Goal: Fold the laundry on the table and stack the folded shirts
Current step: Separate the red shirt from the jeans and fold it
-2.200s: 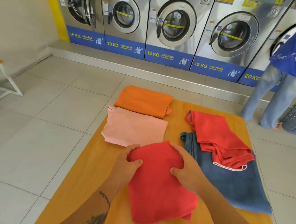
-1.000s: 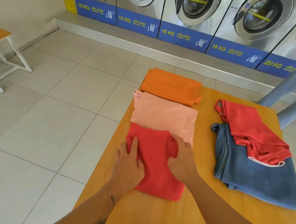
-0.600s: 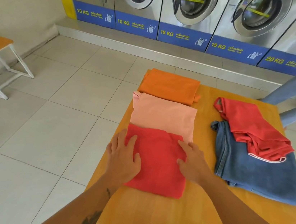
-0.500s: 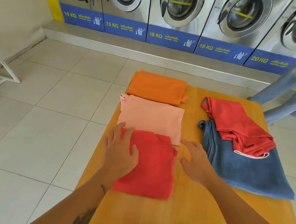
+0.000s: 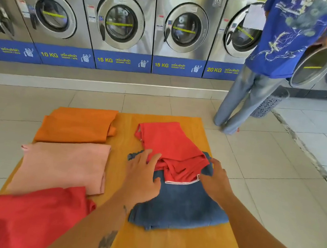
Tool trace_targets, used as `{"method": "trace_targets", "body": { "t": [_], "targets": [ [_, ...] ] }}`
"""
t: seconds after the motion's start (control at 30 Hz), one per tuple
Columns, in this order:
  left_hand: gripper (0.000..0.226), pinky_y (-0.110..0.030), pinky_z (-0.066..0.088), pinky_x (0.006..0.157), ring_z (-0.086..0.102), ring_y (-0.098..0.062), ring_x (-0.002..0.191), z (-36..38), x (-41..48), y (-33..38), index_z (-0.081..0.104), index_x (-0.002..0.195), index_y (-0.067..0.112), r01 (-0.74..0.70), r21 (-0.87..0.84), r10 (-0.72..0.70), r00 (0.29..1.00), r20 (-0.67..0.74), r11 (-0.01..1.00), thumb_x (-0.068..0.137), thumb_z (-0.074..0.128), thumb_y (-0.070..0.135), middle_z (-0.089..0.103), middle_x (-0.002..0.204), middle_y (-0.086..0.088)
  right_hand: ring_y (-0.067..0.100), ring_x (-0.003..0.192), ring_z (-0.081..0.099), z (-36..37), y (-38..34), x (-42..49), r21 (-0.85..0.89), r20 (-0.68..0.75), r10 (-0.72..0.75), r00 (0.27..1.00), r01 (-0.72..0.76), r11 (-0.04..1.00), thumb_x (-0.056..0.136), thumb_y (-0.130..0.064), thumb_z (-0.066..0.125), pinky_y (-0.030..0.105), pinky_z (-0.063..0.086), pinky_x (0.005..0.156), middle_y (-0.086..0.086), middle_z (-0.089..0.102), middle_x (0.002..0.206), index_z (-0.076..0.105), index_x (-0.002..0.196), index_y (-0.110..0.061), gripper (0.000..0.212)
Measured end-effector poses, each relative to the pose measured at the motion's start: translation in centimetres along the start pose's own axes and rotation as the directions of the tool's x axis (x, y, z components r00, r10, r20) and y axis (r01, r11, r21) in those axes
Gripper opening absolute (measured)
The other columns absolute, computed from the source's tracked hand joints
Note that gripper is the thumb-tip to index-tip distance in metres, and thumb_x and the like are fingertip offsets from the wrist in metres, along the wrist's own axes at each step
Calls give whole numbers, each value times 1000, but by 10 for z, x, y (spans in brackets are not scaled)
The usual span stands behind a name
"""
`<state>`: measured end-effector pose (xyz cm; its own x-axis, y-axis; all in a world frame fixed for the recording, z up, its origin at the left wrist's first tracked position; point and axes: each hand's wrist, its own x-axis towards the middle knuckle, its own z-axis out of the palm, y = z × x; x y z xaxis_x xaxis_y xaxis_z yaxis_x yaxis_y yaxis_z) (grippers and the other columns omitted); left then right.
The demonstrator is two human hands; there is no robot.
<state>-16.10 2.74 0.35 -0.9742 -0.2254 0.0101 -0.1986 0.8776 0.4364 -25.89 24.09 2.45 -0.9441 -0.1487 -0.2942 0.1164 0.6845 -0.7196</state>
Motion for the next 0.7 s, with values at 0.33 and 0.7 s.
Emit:
{"method": "trace_targets", "body": {
  "t": [0.33,0.7],
  "targets": [
    [109,-53,3,121,-10,-32,150,57,51,43,-1,157,32,82,216,-126,972,199,973,77,66,62,-7,164,-8,19,96,62,11,-16,59,424,144,123,982,-174,889,74,-28,64,45,57,84,-3,55,110,35,139,-29,71],
    [41,-33,49,81,50,-21,108,44,70,27,55,138,30,-2,167,13,998,-61,986,98,47,25,61,122,8,21,83,66,45,-40,84,494,62,206,977,-209,844,85,-28,65,41,59,71,3,63,101,46,122,-21,42]
  ]
}}
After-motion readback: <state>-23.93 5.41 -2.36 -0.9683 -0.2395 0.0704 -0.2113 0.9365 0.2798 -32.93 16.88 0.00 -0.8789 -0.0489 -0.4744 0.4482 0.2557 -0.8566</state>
